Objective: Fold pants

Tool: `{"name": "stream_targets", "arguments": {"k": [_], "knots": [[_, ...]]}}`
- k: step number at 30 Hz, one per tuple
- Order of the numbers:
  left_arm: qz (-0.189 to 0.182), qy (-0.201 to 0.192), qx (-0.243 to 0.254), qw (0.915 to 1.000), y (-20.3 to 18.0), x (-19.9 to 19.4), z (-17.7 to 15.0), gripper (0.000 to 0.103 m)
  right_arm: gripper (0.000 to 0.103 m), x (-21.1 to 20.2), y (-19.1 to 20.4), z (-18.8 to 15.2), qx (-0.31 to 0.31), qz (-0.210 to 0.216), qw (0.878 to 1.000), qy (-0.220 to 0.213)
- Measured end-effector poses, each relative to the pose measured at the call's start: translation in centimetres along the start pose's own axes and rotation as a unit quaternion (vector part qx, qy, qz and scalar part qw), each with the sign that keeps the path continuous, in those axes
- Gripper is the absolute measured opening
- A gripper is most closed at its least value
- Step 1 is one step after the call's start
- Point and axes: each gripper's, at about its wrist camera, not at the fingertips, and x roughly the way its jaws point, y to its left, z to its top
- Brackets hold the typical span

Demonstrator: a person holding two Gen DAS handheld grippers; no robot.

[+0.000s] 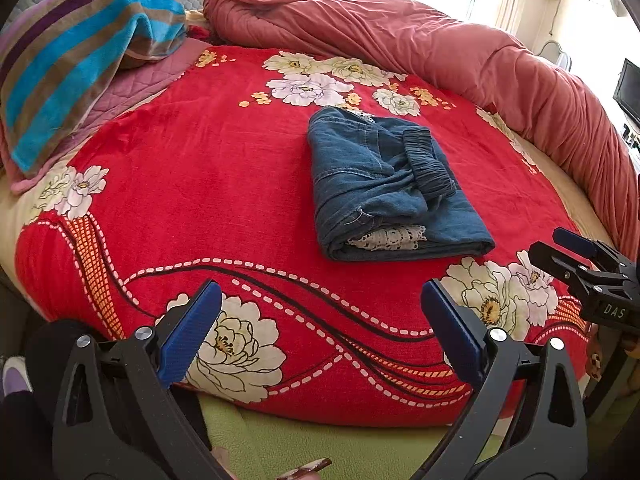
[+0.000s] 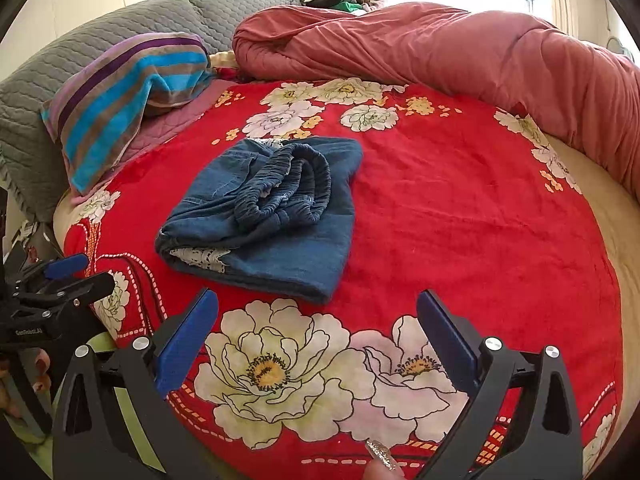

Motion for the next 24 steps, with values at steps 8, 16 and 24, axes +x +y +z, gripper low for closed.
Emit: {"name": "stream_targets", "arguments": {"k": [8,16,24], "knots": [[0.0,0.001,0.0,1.0,0.12,0.04,-0.07,0.093,0.098,-0.03,-0.06,-0.07,0.002,-0.003,1.0,-0.001],[-0.001,0.003,0.0,1.0,0.16,0.14,-0.11,0.093,0.099,-0.25,-0.47,0.0,0.006,-0.007,1.0,-0.003],[-0.003,0.005,0.001,1.0,-0.03,0.27,-0.14,0.093,0.098,-0.3,-0.91,0.2,0.01,-0.013,1.0,-0.003]]}}
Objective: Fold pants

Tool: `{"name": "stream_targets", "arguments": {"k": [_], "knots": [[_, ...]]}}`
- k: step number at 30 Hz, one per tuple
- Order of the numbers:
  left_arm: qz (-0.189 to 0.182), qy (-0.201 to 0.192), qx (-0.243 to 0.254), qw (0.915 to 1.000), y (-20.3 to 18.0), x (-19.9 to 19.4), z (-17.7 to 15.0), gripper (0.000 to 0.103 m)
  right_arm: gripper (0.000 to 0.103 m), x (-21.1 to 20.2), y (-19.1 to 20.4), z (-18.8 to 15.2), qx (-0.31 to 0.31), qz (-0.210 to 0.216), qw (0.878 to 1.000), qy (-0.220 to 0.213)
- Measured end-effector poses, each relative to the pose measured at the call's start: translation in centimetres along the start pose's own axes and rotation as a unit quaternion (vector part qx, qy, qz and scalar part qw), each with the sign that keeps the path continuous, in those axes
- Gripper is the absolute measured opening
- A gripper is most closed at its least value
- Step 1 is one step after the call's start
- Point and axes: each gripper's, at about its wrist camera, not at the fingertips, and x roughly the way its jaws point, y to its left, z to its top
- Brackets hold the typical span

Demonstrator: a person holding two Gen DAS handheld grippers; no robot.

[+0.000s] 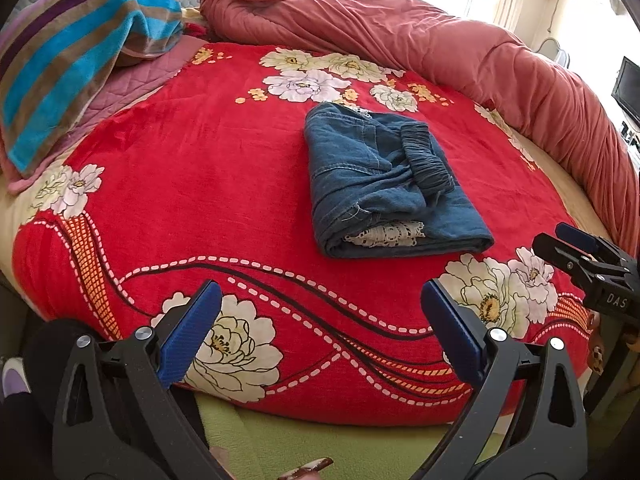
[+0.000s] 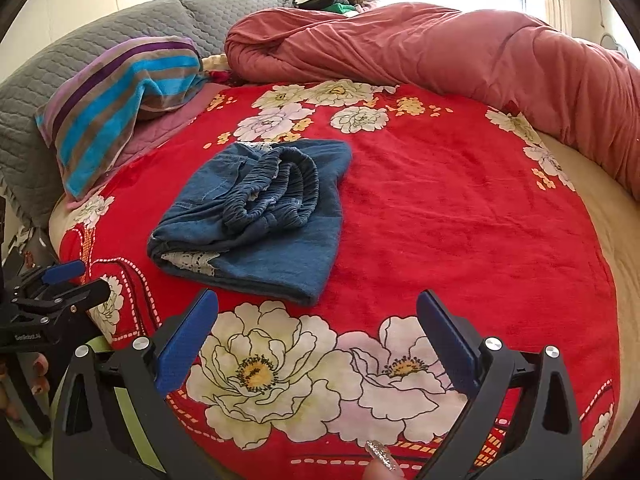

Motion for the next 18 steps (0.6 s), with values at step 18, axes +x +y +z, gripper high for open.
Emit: {"name": "stream_targets", "arguments": {"k": [18], "knots": [[0.115,0.025,-0.105,0.9875,10.8,3.9,4.4,0.093,0.098,0.8,-10.6,1.0,0.101,-0.117,0.988,-0.009]]}}
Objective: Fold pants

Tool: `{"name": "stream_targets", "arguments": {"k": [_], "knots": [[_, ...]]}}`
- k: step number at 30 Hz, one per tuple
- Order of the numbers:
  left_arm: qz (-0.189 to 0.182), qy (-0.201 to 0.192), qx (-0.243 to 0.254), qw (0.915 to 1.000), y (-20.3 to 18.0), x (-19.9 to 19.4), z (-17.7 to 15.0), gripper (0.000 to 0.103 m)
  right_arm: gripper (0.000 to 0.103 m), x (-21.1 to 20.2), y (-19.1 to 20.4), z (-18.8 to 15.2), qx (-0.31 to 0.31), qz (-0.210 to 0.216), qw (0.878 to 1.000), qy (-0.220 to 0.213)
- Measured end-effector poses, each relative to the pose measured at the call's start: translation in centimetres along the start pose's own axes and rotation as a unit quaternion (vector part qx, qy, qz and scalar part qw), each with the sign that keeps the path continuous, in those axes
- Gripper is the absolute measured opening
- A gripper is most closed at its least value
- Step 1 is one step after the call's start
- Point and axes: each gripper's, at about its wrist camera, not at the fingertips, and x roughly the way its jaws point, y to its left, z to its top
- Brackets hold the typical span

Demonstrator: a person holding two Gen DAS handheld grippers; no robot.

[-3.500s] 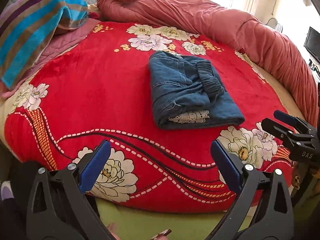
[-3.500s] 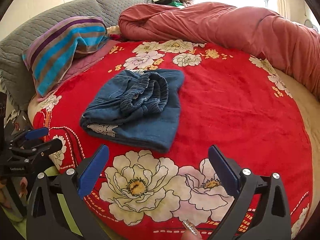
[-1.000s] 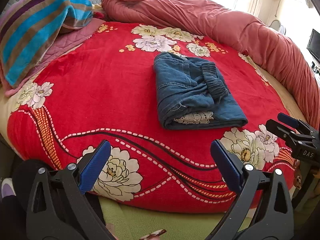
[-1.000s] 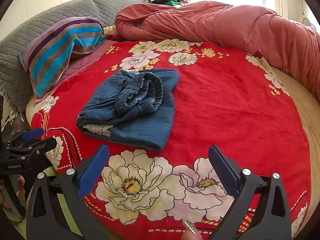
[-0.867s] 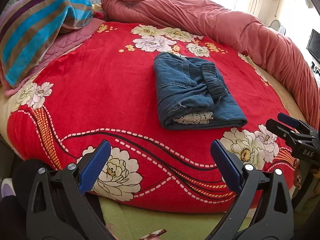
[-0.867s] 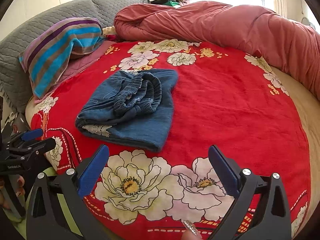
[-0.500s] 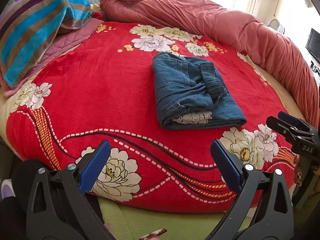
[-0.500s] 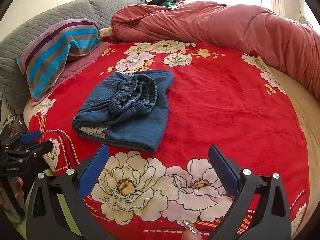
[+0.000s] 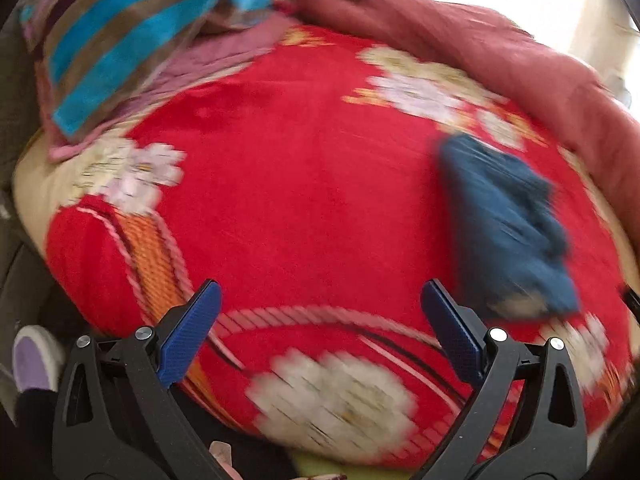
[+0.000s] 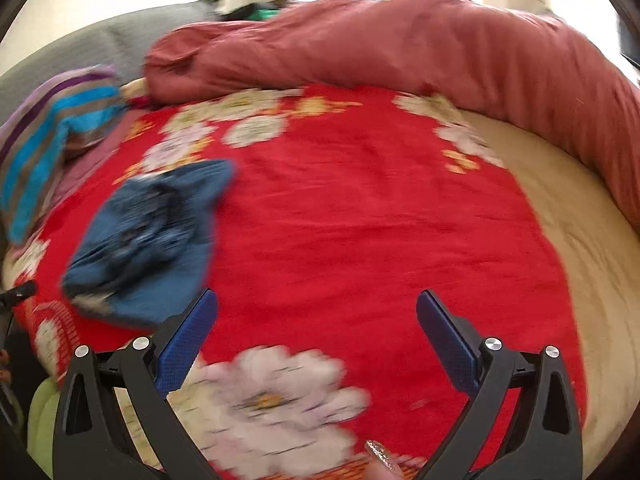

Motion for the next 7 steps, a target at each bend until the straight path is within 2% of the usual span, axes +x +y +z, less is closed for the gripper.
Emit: {"name": "stream_targets", "arguments": {"k": [3,6,7], "knots": [[0.057,0.022,-0.042,0.9972,4.3,3.6,3.6,0.093,0.098,1.2,-4.4,1.1,0.041,-0.057,0.998,-0.007],[0.103,0.044,-0.082,0.9904,8.0,7.2,7.0,0.093,0.098,2.6,-10.0,2.4,0.092,-0.119,0.989,-0.009],[0.116,0.049,-0.097,0.9872,9.3,8.3,8.1,0.093,0.098,2.6,-10.0,2.4,0.092,-0.119,0.989,-0.009]]}}
